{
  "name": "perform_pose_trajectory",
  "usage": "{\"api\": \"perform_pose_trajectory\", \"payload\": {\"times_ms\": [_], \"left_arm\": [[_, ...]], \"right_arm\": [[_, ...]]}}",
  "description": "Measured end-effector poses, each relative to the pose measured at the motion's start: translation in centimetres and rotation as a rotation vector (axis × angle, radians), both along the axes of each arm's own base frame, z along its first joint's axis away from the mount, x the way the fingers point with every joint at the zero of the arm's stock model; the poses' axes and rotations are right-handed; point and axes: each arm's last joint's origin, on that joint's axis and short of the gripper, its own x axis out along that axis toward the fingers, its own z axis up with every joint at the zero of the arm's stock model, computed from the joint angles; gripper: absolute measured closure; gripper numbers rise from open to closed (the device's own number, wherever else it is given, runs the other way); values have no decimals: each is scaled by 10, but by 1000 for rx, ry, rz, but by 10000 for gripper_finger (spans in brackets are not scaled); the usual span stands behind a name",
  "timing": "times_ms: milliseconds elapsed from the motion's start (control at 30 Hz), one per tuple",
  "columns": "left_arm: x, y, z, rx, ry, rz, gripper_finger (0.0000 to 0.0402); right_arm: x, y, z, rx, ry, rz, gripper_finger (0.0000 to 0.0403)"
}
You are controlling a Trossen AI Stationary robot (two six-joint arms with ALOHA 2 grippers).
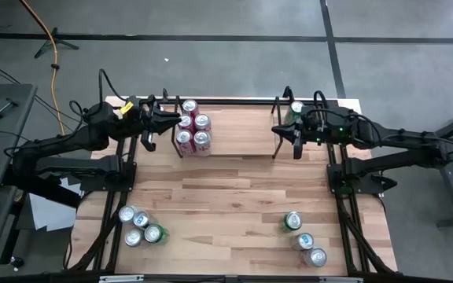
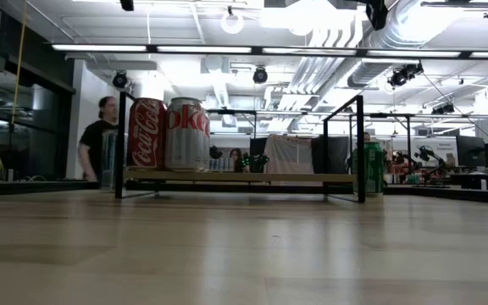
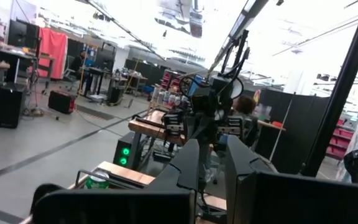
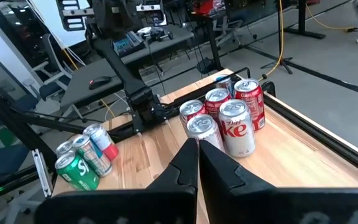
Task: Place canned beverage on shelf
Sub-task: Put the silver soda can on the shelf aligned with the other silver soda cans
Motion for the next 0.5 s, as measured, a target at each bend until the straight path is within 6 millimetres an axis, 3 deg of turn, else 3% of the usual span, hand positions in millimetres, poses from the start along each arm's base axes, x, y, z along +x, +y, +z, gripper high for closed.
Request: {"api": "perform_pose_trajectory", "payload": {"times_ms": [333, 500], "left_arm": [[0, 0, -1, -43, 1, -4, 393], [-1, 0, 1, -61, -13, -8, 323]], "right_arm": [[2, 0, 0, 23, -7, -3, 402], [2, 0, 1, 24, -18, -3, 402]]}}
